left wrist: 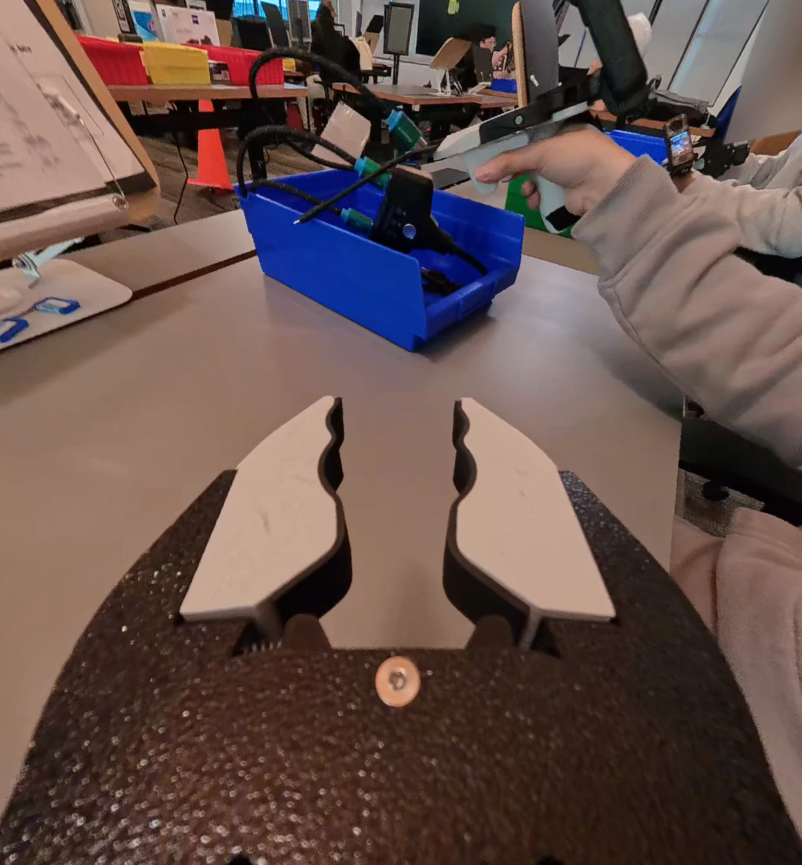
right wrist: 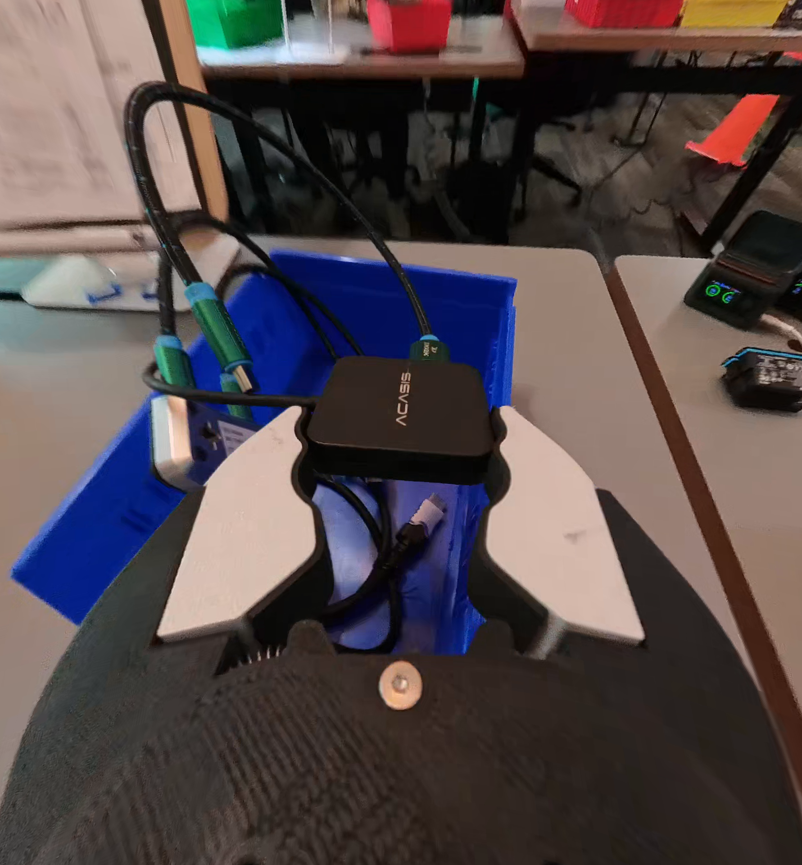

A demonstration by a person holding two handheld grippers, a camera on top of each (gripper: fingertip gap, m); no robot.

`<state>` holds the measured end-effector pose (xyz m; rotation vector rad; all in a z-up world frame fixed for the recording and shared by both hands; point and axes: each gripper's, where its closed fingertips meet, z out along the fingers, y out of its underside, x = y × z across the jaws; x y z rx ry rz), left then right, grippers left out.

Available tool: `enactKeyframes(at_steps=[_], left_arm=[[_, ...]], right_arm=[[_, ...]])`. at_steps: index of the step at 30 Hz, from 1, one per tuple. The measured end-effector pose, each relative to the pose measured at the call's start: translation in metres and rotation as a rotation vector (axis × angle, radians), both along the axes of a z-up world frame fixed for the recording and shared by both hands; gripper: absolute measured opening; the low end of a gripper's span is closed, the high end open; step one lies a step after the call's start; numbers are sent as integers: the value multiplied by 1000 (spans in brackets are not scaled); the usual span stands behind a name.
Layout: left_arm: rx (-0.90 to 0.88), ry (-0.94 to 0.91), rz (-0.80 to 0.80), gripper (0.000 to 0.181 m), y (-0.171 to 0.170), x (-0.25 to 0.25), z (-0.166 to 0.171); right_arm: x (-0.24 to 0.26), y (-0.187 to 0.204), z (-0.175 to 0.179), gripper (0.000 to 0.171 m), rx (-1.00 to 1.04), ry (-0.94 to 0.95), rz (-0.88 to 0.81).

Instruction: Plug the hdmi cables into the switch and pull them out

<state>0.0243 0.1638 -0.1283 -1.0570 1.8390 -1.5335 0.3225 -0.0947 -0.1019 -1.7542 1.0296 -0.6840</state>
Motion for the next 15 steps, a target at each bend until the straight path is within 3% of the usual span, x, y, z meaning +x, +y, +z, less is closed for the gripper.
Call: enactKeyframes(at_steps=[8,12,15], left_arm=[[22,58,-26,43,-1,-6,-24],[10,64,-44,43,-9,-5,-26],[25,60,-56,44,-16,-3,-28]], right_arm=[[-7,23,-56,73,-319,224,100],[0,26,-59,73,-393,179,108],[-9,28,-58,83,-410,172,180]])
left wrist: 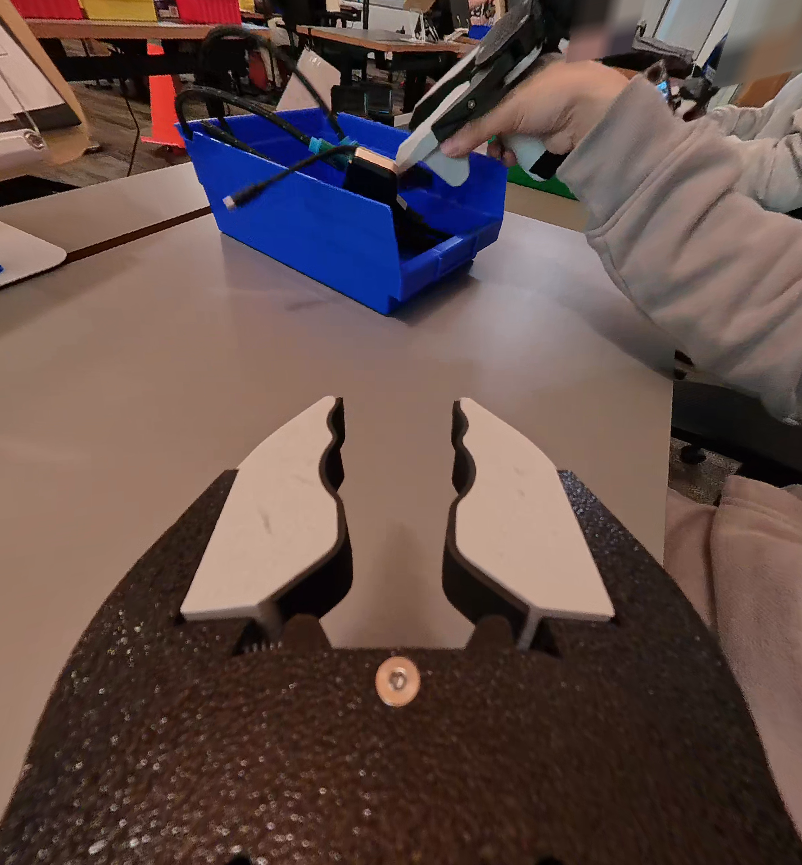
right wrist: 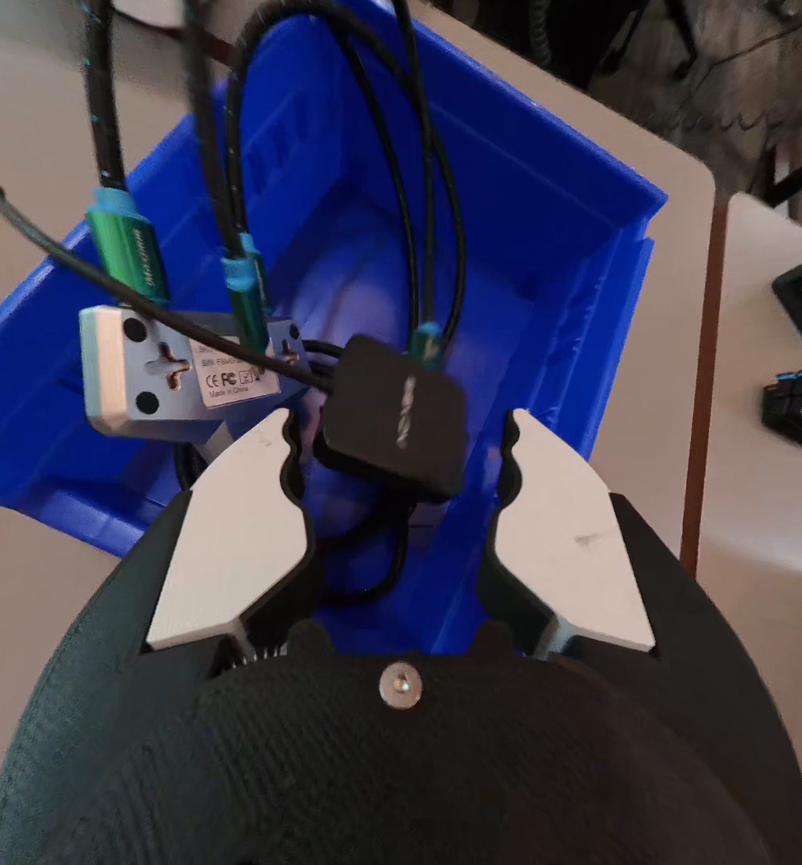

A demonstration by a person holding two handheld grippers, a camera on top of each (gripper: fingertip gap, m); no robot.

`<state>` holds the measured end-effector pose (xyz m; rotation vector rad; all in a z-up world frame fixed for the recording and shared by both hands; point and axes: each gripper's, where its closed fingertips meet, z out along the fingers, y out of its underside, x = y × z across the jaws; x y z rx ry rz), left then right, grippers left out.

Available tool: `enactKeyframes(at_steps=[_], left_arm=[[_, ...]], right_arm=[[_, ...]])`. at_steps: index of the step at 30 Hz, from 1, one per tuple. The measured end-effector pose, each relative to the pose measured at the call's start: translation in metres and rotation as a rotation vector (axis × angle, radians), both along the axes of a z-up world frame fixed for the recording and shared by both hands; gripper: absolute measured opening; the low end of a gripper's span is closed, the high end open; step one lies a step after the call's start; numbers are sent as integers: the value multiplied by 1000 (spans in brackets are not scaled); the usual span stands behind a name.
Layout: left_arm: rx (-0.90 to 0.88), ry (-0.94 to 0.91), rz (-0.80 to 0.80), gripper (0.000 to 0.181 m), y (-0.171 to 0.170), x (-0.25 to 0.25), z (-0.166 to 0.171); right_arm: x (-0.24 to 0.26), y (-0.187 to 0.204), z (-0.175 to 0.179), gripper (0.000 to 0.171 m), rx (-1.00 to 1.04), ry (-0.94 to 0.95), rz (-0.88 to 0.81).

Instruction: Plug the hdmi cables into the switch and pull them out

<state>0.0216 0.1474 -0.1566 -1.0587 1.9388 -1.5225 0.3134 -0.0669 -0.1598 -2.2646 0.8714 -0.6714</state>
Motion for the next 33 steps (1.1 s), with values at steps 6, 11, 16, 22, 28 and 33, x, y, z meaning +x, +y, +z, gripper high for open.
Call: enactKeyframes(at_steps=[6,11,16,22,28,33], left_arm=[[55,22,13,58,-23,24,-3],[113,8,120,73,-50,74,-2],[66,117,162,94,-95,134,-11],[39,169,288,83,-119,196,-23],[217,211,343,65,-113,219,-49],[335,124,278,31,-104,228,-47]], right_arm=[[-30,-3,43,95,243,-146,54],[-43,-39,70,96,468,-319,-63],[-36,-79,77,99,528,-410,-209],[-31,-95,72,92,560,-421,-233],[-33,-81,72,83,588,-405,-172],[-39,-59,73,81,538,-409,-106]])
